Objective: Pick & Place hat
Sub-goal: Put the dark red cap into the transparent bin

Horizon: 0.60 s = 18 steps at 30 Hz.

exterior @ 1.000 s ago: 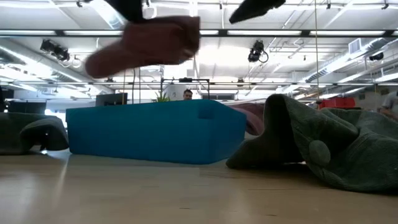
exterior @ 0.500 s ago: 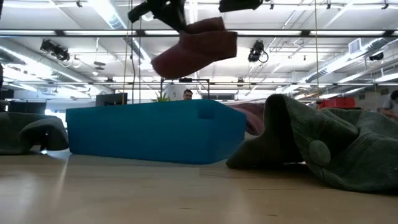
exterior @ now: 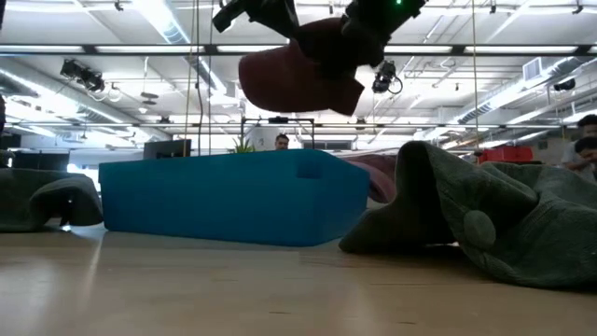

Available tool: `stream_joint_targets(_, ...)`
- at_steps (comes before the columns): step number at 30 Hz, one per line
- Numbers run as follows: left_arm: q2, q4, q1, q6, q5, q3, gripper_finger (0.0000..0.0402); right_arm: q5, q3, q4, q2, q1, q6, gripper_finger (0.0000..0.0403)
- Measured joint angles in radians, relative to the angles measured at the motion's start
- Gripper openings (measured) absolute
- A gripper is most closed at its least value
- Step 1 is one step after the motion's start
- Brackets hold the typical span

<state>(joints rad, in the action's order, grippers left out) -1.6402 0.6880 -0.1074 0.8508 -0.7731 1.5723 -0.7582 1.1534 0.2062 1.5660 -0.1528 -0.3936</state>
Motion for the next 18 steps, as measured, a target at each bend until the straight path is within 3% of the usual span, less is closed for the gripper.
stream_joint_targets(5, 0.0, -0.008, 0.0, -0.026, 0.0, 0.0, 0.0018, -0.02, 0.0, -0.001, 0.01, 0.0, -0.016, 0.0127)
stream_joint_targets(11, 0.0, -0.01, 0.0, -0.037, -0.001, 0.0, 0.0018, -0.019, 0.0, 0.0, 0.01, 0.0, -0.016, 0.0019)
stream_joint_targets(18, 0.0, -0.01, 0.0, -0.096, 0.0, 0.0, 0.0019, -0.019, 0.0, 0.008, 0.006, -0.001, -0.018, 0.0006)
